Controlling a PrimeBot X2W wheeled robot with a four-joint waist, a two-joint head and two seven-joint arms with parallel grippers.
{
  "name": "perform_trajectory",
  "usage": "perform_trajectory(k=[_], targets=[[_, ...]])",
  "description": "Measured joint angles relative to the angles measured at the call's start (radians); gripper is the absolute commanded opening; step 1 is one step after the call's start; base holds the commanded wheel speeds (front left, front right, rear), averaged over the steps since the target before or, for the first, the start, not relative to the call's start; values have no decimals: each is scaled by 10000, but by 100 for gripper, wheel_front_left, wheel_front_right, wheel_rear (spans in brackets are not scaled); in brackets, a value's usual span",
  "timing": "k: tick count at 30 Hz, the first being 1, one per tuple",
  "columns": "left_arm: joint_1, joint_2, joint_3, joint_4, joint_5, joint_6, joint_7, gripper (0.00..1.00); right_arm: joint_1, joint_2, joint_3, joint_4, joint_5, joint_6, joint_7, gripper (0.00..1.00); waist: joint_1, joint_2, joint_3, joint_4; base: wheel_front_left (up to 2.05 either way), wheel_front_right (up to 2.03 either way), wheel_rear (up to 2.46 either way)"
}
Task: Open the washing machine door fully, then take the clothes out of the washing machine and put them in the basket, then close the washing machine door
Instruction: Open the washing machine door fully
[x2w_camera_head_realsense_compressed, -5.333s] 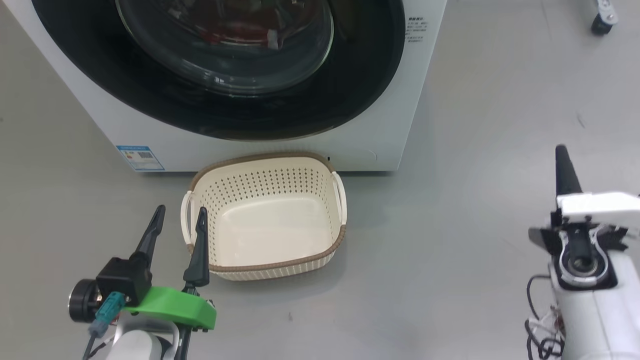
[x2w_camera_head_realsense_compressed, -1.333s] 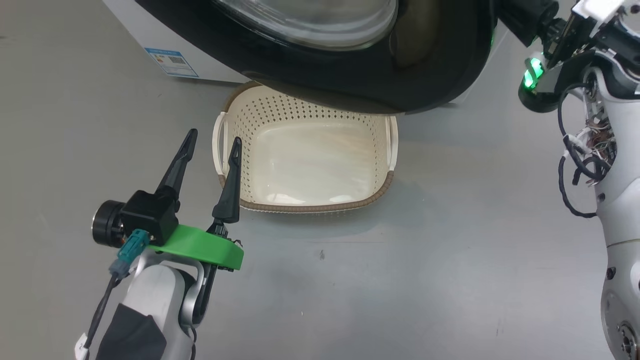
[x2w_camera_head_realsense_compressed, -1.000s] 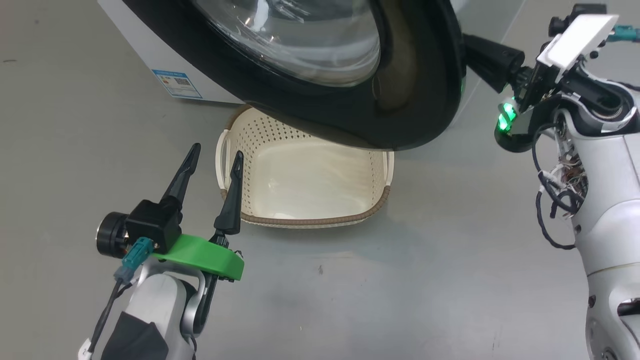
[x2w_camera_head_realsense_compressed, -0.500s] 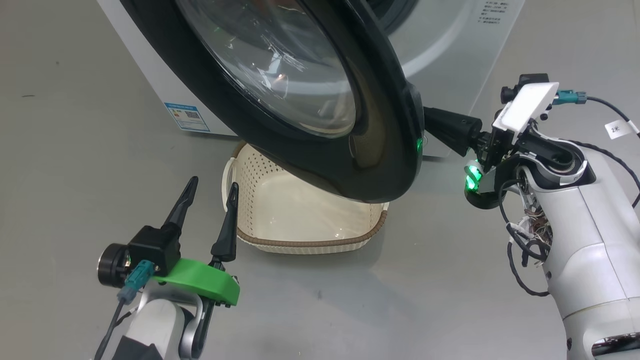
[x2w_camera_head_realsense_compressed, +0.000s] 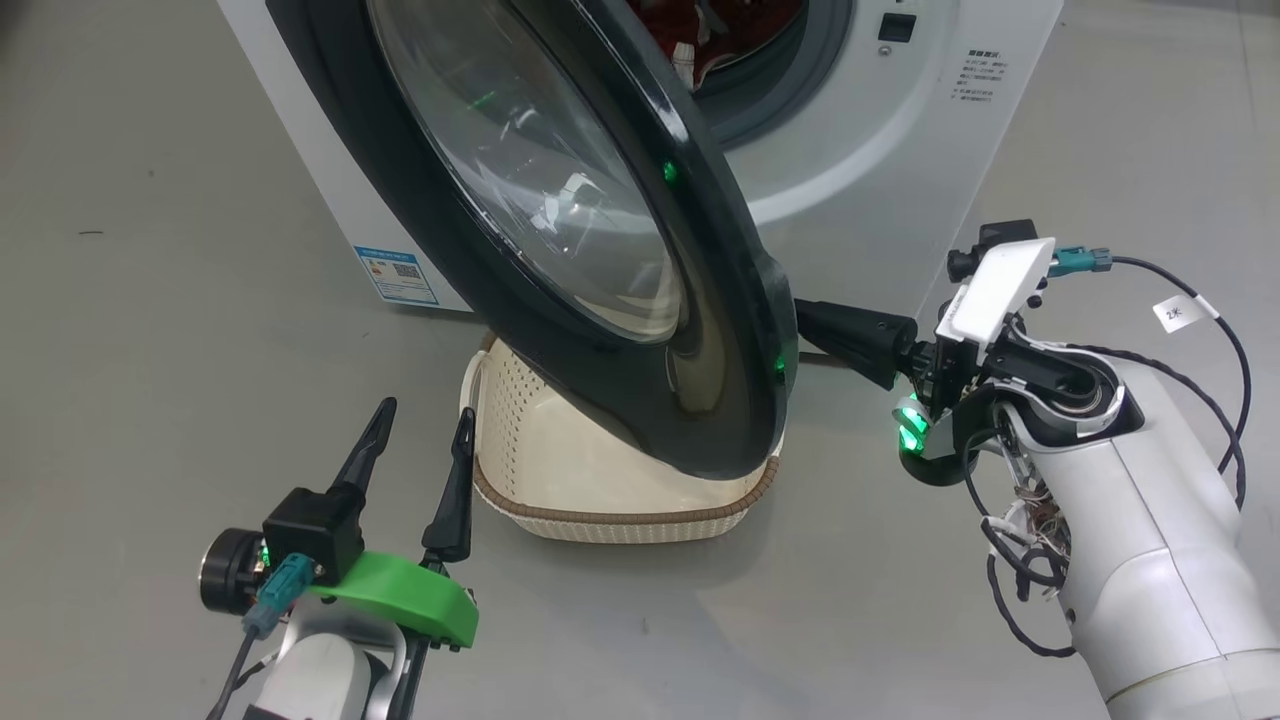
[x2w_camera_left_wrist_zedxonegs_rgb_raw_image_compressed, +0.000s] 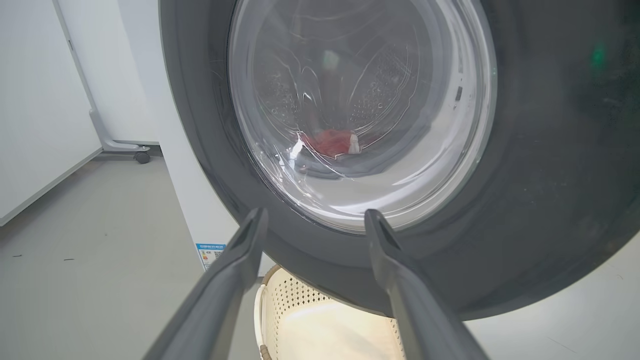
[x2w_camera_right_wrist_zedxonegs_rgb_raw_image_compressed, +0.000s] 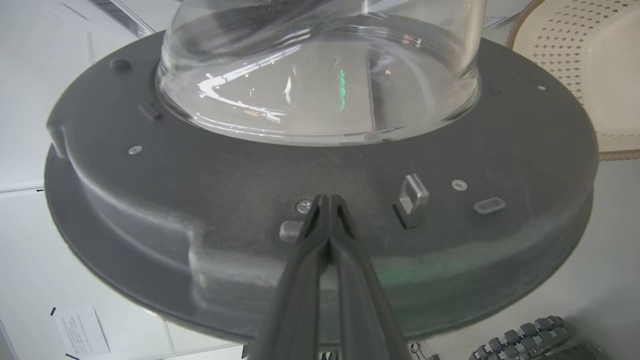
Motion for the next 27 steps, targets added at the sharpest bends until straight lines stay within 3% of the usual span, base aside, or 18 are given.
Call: perform_trajectory(k=[27], targets=[[106,17,-140,25,19,98,0,100,1187,44,1952,-1689,886,63,81,0,0,0,-445,1018,0,0,0]])
